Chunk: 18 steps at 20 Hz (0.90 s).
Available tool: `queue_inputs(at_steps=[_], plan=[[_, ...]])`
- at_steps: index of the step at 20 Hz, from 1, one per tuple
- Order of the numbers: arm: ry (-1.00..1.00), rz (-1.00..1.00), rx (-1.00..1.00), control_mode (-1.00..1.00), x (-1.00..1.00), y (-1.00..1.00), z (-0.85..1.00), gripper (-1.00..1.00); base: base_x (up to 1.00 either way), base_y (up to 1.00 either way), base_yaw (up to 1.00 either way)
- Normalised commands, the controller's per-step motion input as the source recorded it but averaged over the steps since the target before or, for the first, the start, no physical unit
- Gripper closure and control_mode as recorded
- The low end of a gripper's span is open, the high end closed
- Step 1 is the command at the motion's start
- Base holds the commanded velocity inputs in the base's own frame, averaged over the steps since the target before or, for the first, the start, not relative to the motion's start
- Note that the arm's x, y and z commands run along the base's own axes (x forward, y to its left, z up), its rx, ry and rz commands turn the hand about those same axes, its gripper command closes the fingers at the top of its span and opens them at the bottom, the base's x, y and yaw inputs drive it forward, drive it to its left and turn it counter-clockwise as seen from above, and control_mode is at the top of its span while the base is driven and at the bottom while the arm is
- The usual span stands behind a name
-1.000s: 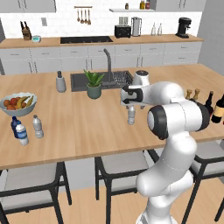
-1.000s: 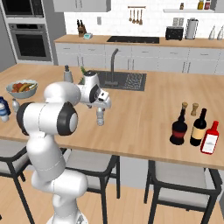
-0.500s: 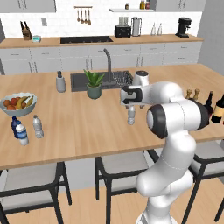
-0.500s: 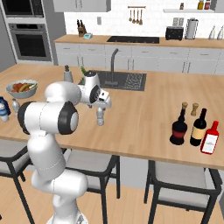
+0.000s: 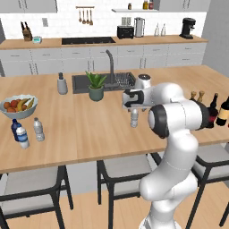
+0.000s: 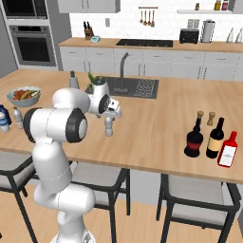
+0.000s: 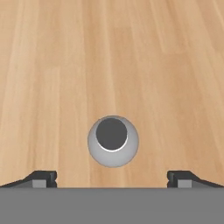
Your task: Move the plastic bottles in the middle to the plastics group, and the glass bottles in the middle to the glass group.
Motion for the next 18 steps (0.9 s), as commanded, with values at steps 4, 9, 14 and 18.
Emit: queue_inputs(at_steps=[4, 9, 14, 18], plan=[[0.00, 0.01, 0.00, -1.00, 0.09, 0.00, -0.10, -1.00, 0.00, 0.00, 0.00], [0.00, 0.01, 0.00, -1.00, 0.10, 0.00, -0.03, -1.00, 0.00, 0.00, 0.00], [0.00, 0.01, 0.00, -1.00, 0.05, 0.00, -0.10, -1.00, 0.00, 0.00, 0.00], [0.00, 0.00, 0.00, -1.00, 0.01, 0.00, -0.11, -1.00, 0.00, 0.00, 0.00]])
